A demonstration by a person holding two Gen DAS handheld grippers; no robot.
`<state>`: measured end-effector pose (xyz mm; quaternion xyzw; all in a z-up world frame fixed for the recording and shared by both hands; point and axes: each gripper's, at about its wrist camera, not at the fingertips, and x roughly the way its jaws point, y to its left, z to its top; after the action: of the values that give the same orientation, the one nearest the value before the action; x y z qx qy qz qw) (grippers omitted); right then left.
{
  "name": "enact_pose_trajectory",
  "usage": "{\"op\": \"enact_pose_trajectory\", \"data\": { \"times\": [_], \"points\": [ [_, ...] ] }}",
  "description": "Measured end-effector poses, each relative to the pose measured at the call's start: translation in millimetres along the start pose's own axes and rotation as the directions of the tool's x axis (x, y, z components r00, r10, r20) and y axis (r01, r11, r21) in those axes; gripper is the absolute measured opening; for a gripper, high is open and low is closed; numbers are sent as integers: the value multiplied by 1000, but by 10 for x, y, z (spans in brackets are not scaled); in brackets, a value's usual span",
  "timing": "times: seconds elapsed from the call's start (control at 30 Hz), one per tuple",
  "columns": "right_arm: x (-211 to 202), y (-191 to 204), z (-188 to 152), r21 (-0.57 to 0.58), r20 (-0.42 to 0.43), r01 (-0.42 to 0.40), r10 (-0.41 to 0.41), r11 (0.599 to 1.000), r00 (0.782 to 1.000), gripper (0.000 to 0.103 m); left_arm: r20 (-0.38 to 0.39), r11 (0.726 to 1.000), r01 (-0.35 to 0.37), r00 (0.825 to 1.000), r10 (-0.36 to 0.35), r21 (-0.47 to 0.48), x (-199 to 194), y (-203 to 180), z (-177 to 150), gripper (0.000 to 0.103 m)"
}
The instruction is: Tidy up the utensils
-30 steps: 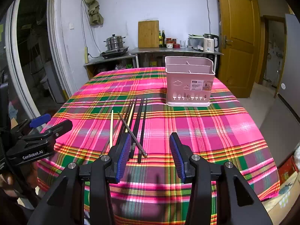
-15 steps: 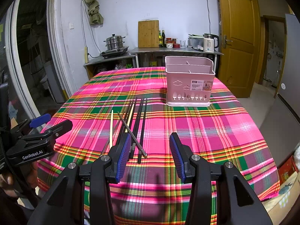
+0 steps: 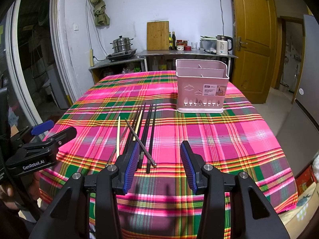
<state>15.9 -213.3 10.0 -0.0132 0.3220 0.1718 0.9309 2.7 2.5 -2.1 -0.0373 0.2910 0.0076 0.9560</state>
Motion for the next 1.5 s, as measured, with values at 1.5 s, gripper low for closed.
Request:
{"op": "enact_pose_trajectory", "data": {
  "times": [1.5],
  "points": [
    [53,11,-33,-4,-15,-2,2,1000,1000,44,-23,1000,10,1000,-10,-2,79,-2,-4,94]
  ]
}}
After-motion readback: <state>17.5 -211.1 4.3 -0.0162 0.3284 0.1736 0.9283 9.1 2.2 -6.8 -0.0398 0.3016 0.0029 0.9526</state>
